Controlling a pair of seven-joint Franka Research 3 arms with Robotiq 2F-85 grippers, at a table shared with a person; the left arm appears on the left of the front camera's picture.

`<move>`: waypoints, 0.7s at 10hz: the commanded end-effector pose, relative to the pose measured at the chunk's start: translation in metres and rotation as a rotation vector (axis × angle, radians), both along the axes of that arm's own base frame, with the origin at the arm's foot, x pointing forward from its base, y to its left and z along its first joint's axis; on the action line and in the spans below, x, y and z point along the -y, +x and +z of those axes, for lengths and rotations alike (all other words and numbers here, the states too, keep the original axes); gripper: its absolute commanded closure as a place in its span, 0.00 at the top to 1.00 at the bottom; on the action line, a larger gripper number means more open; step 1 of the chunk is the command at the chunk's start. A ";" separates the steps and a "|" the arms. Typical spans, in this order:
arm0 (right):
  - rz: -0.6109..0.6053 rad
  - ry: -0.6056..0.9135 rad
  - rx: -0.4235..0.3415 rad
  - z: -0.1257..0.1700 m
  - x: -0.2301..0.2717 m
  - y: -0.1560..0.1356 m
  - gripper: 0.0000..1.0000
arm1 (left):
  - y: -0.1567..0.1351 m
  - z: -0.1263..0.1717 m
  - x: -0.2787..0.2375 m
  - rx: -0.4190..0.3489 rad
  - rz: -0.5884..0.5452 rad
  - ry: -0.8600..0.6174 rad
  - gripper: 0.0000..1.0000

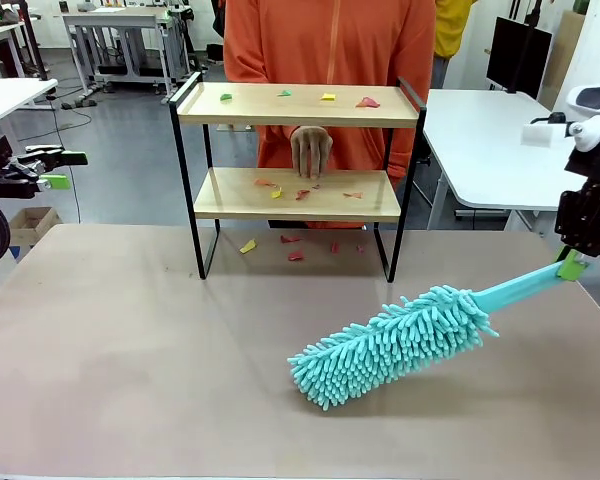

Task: Clean the shelf.
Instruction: Clean the specific section of the Shelf indicated by the human with the Duster.

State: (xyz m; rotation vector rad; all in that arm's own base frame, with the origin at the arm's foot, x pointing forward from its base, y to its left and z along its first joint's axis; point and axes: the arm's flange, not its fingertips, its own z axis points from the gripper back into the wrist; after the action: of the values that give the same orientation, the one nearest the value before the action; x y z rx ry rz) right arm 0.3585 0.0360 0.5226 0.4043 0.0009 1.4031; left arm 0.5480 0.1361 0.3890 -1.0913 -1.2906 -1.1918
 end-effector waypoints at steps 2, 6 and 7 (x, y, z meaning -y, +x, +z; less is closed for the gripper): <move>0.018 0.011 0.006 -0.001 0.003 -0.004 0.14 | -0.002 0.002 0.000 0.017 -0.004 -0.005 1.00; 0.000 0.000 0.000 0.000 0.000 0.000 0.14 | -0.002 0.002 0.000 0.017 -0.004 -0.005 1.00; -0.078 0.071 -0.008 0.014 -0.006 0.003 0.14 | -0.002 0.002 0.000 0.017 -0.004 -0.005 1.00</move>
State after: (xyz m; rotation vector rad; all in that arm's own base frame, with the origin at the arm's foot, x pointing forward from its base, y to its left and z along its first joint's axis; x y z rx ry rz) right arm 0.3593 0.0377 0.5252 0.4189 -0.0143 1.3860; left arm 0.5480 0.1361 0.3890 -1.0913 -1.2906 -1.1919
